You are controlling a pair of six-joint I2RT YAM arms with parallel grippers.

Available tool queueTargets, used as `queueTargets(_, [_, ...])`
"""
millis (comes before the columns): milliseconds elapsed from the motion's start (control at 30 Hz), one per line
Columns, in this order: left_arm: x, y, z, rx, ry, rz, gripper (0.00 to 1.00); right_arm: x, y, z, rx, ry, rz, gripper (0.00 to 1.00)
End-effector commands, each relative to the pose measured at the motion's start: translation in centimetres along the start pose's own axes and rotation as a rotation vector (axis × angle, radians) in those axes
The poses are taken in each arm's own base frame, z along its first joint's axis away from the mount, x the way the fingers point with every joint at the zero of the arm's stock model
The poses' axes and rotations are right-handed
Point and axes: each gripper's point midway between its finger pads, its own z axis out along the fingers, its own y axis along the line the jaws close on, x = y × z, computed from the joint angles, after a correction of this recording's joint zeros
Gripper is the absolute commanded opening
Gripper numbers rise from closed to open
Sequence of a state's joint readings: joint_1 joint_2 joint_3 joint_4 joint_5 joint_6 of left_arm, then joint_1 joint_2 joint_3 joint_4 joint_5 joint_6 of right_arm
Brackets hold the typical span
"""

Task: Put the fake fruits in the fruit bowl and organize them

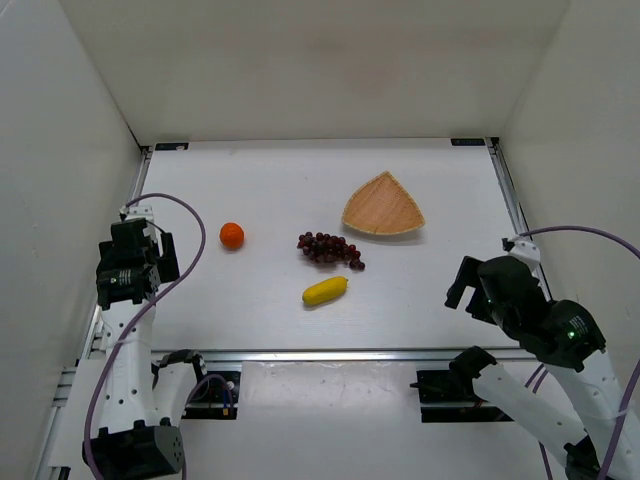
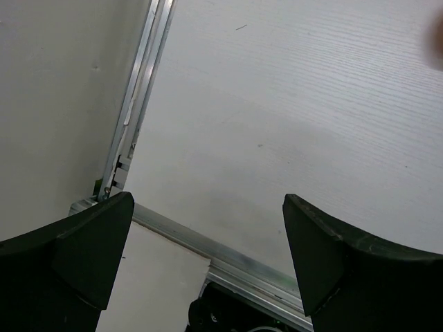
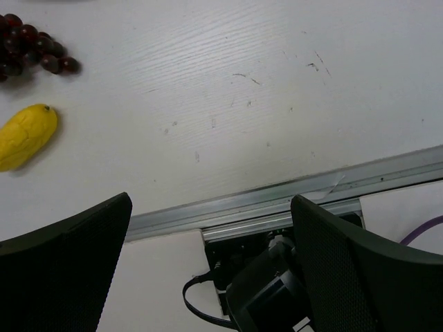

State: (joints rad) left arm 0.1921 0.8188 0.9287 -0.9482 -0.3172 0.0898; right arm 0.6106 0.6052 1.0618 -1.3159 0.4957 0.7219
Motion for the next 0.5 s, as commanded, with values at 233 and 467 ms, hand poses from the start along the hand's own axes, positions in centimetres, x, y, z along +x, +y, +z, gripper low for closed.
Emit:
queueTargets(233, [-3.5,0.1,-0.6,0.013,-0.091,0.026,1.00,-8.4,4.5,0.2,-0.084,-0.232,-0.297,1.00])
queueTargets(467, [-11.3,1.4,-3.9,0.040,-0.271,0.140,1.00,-17.6,18.7,5.4,-0.018,-0.248,-0.819,1.00])
